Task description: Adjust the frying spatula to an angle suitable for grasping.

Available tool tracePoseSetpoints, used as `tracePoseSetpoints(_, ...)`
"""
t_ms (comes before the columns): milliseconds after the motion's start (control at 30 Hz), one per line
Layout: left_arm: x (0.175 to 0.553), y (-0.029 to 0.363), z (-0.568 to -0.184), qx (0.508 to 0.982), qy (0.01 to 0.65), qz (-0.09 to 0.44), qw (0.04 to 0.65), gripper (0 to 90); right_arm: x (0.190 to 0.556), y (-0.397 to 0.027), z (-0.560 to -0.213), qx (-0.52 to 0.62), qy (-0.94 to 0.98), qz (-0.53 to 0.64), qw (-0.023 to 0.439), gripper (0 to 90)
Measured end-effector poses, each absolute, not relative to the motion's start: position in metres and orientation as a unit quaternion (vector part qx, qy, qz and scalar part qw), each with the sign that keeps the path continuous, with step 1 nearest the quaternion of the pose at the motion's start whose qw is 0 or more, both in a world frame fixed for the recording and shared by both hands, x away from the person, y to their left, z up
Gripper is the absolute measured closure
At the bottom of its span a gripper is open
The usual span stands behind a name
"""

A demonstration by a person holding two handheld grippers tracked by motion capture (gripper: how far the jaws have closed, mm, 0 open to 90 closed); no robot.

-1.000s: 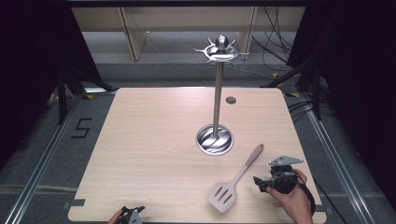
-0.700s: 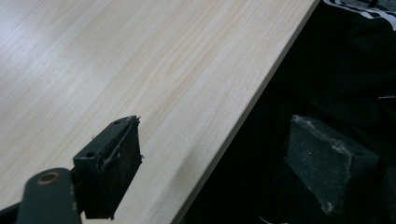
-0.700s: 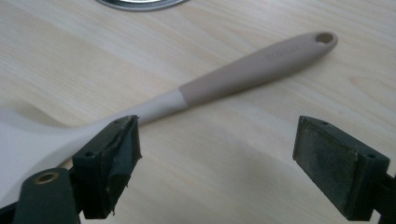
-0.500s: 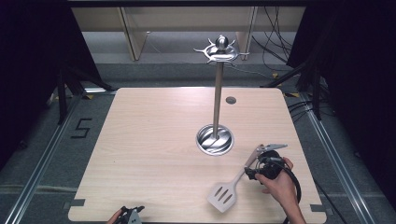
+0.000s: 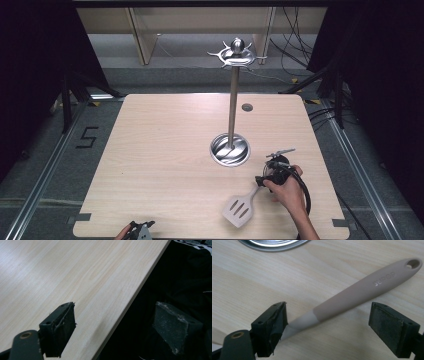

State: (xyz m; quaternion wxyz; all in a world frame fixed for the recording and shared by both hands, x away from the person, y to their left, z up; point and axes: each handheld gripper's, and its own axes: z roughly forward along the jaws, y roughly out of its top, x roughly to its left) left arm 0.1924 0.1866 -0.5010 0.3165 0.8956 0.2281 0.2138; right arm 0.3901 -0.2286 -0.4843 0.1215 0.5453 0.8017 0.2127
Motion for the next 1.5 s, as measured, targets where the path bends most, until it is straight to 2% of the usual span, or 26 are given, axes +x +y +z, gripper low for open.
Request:
tracePoseSetpoints(33, 0.192, 0.187, -0.501, 0.896, 0.227, 0.211, 0.318, 17.1, 0.389, -0.225, -0.485, 0.571, 0.786, 0.214, 0.106, 16.4)
tracePoseSetpoints(167, 0.193, 0.187, -0.501, 0.896, 0.226, 0.211, 0.318, 17.1, 0.39, -0.222, -0.487, 0.577, 0.787, 0.197, 0.098, 16.0)
tracePoseSetpoints(300, 0.192, 0.187, -0.5, 0.896, 0.226, 0.217, 0.316, 17.1, 0.393, -0.221, -0.49, 0.557, 0.799, 0.195, 0.114, 15.2)
tracePoseSetpoints(400, 0.191, 0.186, -0.5, 0.896, 0.228, 0.212, 0.318, 17.1, 0.392, -0.218, -0.49, 0.566, 0.795, 0.192, 0.105, 14.5)
tracePoseSetpoints(567, 0.19, 0.185, -0.5, 0.897, 0.221, 0.213, 0.317, 17.1, 0.395, -0.217, -0.492, 0.547, 0.807, 0.19, 0.116, 13.5)
tracePoseSetpoints(800, 0.189, 0.184, -0.5, 0.898, 0.217, 0.217, 0.316, 17.2, 0.399, -0.214, -0.49, 0.53, 0.824, 0.168, 0.107, 16.2)
tracePoseSetpoints(900, 0.189, 0.184, -0.5, 0.898, 0.215, 0.21, 0.321, 17.2, 0.402, -0.215, -0.488, 0.516, 0.835, 0.163, 0.099, 21.1)
tracePoseSetpoints(933, 0.189, 0.183, -0.5, 0.896, 0.215, 0.22, 0.32, 17.2, 0.403, -0.214, -0.485, 0.502, 0.845, 0.158, 0.094, 30.3)
tracePoseSetpoints(1133, 0.188, 0.183, -0.5, 0.9, 0.21, 0.213, 0.317, 17.2, 0.409, -0.212, -0.48, 0.457, 0.876, 0.14, 0.073, 45.5)
tracePoseSetpoints(1233, 0.188, 0.182, -0.5, 0.9, 0.209, 0.212, 0.318, 17.2, 0.41, -0.212, -0.478, 0.454, 0.879, 0.132, 0.06, 48.1)
tracePoseSetpoints(1333, 0.188, 0.182, -0.5, 0.901, 0.207, 0.213, 0.317, 17.2, 0.417, -0.216, -0.477, 0.439, 0.887, 0.131, 0.054, 54.5)
tracePoseSetpoints(1500, 0.188, 0.182, -0.501, 0.902, 0.204, 0.212, 0.316, 17.2, 0.426, -0.223, -0.475, 0.443, 0.887, 0.133, 0.013, 62.8)
